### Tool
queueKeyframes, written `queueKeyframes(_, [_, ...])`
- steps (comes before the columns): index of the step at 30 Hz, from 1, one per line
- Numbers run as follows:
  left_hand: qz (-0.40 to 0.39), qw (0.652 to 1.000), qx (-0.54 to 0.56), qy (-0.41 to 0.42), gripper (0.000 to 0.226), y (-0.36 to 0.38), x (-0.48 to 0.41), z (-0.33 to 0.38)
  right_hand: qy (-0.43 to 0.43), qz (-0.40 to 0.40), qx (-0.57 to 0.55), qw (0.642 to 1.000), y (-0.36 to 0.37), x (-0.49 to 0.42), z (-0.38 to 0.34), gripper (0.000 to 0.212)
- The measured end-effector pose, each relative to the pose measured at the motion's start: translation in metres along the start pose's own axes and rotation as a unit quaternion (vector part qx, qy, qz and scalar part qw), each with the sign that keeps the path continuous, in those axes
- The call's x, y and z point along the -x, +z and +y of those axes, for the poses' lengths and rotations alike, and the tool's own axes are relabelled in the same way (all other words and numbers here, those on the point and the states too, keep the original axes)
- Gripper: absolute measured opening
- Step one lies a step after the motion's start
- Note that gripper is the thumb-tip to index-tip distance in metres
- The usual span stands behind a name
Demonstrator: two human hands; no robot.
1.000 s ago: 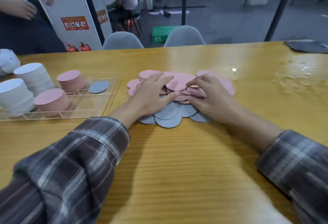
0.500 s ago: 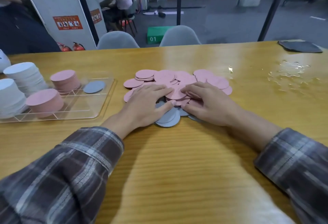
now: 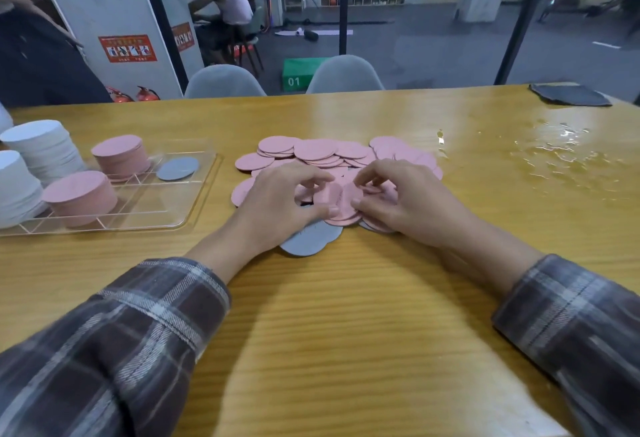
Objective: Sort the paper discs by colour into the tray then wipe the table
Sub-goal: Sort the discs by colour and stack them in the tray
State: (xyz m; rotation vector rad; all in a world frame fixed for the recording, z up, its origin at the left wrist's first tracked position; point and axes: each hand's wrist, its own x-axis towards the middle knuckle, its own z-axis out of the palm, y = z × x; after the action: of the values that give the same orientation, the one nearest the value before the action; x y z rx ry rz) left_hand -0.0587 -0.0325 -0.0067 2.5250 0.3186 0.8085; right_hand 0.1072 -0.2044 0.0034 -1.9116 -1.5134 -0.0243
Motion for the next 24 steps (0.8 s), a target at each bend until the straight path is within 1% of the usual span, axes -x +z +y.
queueKeyframes(2, [0.01,0.998,0.059,-0.026,0.042,-0.001,-0.002,0.004,0.006,-0.003,-0.005,1.0,0.002,-0.002,0.001,0.034])
queueKeyframes(3, [0.015,0.995,0.094,-0.037,0.04,-0.002,-0.003,0.006,0.004,-0.002,-0.001,1.0,0.003,-0.003,0.001,0.036])
queueKeyframes(5, [0.03,0.989,0.141,-0.04,0.037,-0.003,-0.005,0.01,-0.004,0.003,-0.005,1.0,0.006,-0.005,0.001,0.029])
queueKeyframes(8, [0.055,0.986,0.152,-0.036,0.03,-0.002,-0.007,0.014,0.002,0.028,-0.052,0.998,0.006,-0.006,-0.001,0.016])
queueKeyframes(10, [0.062,0.99,0.119,-0.033,0.024,0.002,-0.006,0.013,0.01,0.038,-0.075,0.996,0.004,-0.007,-0.001,0.01])
queueKeyframes(12, [0.056,0.998,0.038,-0.01,0.021,0.004,-0.004,0.009,0.011,0.04,-0.081,0.996,0.001,-0.008,-0.001,0.008])
queueKeyframes(14, [0.04,0.999,-0.031,0.015,0.028,0.004,-0.003,0.002,0.011,0.046,-0.079,0.996,-0.001,-0.008,0.0,0.007])
queueKeyframes(15, [0.03,0.998,-0.052,0.014,0.034,0.003,-0.002,-0.001,0.013,0.051,-0.079,0.996,-0.002,-0.007,0.0,0.008])
queueKeyframes(18, [-0.019,0.994,-0.103,-0.018,0.057,-0.002,0.0,-0.007,0.027,0.063,-0.078,0.995,-0.003,-0.007,0.002,0.009])
queueKeyframes(19, [-0.034,0.993,-0.112,-0.024,0.059,-0.003,0.001,-0.006,0.029,0.065,-0.077,0.995,-0.003,-0.007,0.002,0.008])
queueKeyframes(21, [-0.049,0.993,-0.108,-0.024,0.052,-0.004,0.002,-0.006,0.031,0.065,-0.067,0.995,-0.002,-0.008,0.001,0.008])
queueKeyframes(24, [-0.049,0.995,-0.081,-0.018,0.03,-0.006,0.003,-0.006,0.054,0.066,-0.066,0.994,-0.002,-0.007,0.001,0.008])
